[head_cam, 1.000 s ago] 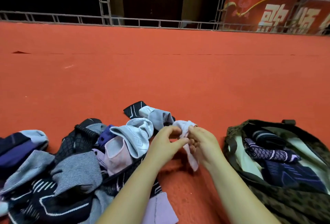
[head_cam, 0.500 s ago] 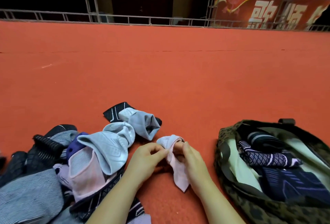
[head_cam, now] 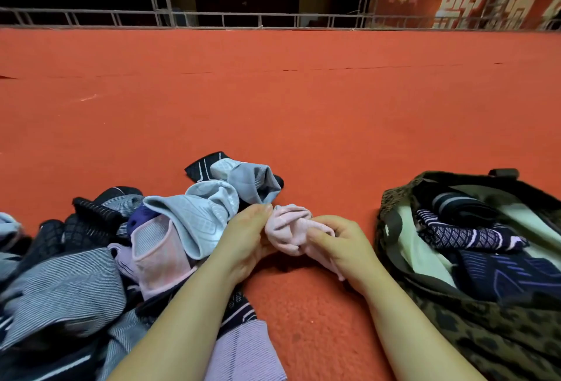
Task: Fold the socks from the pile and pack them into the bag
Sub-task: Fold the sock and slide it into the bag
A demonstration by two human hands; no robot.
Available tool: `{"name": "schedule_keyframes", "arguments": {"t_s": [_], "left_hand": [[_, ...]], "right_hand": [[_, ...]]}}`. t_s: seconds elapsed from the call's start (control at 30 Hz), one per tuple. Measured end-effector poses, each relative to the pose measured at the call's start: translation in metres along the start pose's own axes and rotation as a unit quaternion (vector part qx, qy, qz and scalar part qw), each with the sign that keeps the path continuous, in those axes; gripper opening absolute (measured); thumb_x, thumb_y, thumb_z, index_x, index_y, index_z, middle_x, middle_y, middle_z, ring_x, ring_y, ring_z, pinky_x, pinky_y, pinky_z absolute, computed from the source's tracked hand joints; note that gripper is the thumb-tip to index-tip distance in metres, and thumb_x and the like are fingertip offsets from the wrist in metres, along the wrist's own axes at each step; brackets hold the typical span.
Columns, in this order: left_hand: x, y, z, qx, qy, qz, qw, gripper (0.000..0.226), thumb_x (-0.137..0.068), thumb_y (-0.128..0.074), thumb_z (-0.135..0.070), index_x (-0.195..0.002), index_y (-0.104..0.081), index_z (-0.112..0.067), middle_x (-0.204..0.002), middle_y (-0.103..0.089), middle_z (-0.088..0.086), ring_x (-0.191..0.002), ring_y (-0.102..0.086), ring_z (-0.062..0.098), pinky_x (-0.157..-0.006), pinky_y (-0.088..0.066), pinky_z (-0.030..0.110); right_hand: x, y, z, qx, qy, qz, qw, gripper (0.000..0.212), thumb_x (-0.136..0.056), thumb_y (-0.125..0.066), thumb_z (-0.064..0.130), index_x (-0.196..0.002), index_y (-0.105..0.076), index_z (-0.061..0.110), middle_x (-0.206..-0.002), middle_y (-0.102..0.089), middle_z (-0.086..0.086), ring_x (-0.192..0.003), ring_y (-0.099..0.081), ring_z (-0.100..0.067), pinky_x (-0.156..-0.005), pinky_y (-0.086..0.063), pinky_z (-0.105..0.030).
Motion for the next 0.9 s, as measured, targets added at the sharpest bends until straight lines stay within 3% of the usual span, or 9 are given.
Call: {"name": "schedule_keyframes", "arguments": {"t_s": [0.17,0.3,0.4,0.5,0.6,0.67,0.8,0.9], "left_hand": [[-0.004,0.008,-0.010,0.101,-0.057,-0.062,0.991,0.023,-0.096,-0.048,-0.013,-0.073,-0.050,-0.013,-0.068,-0.058,0.005,-0.062,-0.060,0.013,-0.062,-0.053,0.030],[-0.012,0.036,-0.018,0.142,-0.103,-0.161,0.971,0.018,-0.097,-0.049,-0.018,-0.080,-0.053,-0.017,-0.077,-0.057,0.002,-0.077,-0.058,0.019,-0.079,-0.049,0.038],[-0.005,0.022,-0.023,0.104,-0.118,-0.080,0.984,0.009,-0.090,-0.059,-0.023,-0.090,-0.050,-0.020,-0.074,-0.059,-0.002,-0.070,-0.057,0.015,-0.066,-0.051,0.032],[0.002,0.001,-0.015,-0.008,-0.107,0.018,0.994,0.056,-0.072,-0.069,-0.020,-0.118,-0.041,-0.031,-0.088,-0.069,-0.001,-0.078,-0.066,0.017,-0.072,-0.053,0.031],[0.006,-0.001,-0.017,-0.130,-0.162,-0.004,0.978,0.087,-0.074,-0.073,-0.013,-0.143,-0.021,-0.029,-0.097,-0.071,-0.003,-0.093,-0.065,0.012,-0.085,-0.051,0.024],[0.008,0.004,-0.025,-0.145,-0.205,-0.053,0.967,0.080,-0.081,-0.070,-0.005,-0.144,-0.024,-0.023,-0.088,-0.067,0.001,-0.085,-0.063,0.008,-0.077,-0.049,0.014],[0.008,0.001,-0.026,-0.140,-0.211,-0.057,0.966,0.084,-0.079,-0.071,-0.002,-0.143,-0.023,-0.026,-0.100,-0.066,-0.001,-0.091,-0.063,0.005,-0.082,-0.049,0.020],[0.007,0.003,-0.028,-0.161,-0.216,-0.074,0.960,0.079,-0.081,-0.070,-0.007,-0.144,-0.024,-0.024,-0.092,-0.070,-0.003,-0.089,-0.064,0.004,-0.083,-0.046,0.019]], "right_hand": [[0.001,0.002,0.001,-0.072,-0.001,0.005,0.997,0.012,-0.073,-0.059,0.023,-0.077,-0.067,0.014,-0.064,-0.068,0.008,-0.060,-0.058,0.000,-0.057,-0.045,-0.015],[0.003,0.012,-0.002,-0.166,-0.029,-0.020,0.985,0.015,-0.067,-0.064,0.025,-0.072,-0.062,0.011,-0.060,-0.064,0.004,-0.055,-0.058,-0.006,-0.053,-0.046,-0.019],[0.001,0.018,-0.004,-0.251,-0.043,-0.065,0.965,0.017,-0.072,-0.069,0.019,-0.078,-0.059,0.006,-0.061,-0.065,0.000,-0.054,-0.059,-0.009,-0.052,-0.048,-0.021],[-0.001,0.022,-0.009,-0.327,-0.054,-0.111,0.937,0.027,-0.077,-0.060,0.028,-0.091,-0.061,0.004,-0.076,-0.069,-0.007,-0.064,-0.063,-0.016,-0.059,-0.052,-0.026],[0.000,0.017,-0.010,-0.299,-0.072,-0.098,0.946,0.030,-0.080,-0.066,0.029,-0.096,-0.061,0.004,-0.084,-0.065,-0.010,-0.070,-0.060,-0.017,-0.059,-0.050,-0.024],[0.001,0.012,-0.008,-0.266,-0.080,-0.071,0.958,0.027,-0.078,-0.070,0.027,-0.091,-0.059,0.006,-0.077,-0.066,-0.006,-0.065,-0.061,-0.013,-0.057,-0.051,-0.022],[0.004,0.002,-0.006,-0.258,-0.087,-0.018,0.962,0.029,-0.083,-0.066,0.034,-0.094,-0.060,0.008,-0.075,-0.067,-0.003,-0.064,-0.063,-0.010,-0.058,-0.051,-0.022],[0.005,-0.005,-0.007,-0.250,-0.086,0.035,0.964,0.045,-0.075,-0.071,0.048,-0.100,-0.067,0.011,-0.084,-0.070,-0.005,-0.072,-0.065,-0.013,-0.063,-0.053,-0.024]]}}
Point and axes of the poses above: each hand's wrist, its own x-axis away from the middle knuckle, its own y-axis out of the back of the hand, z = x × y, the point moved 6 cm from there along -x, towards the middle knuckle
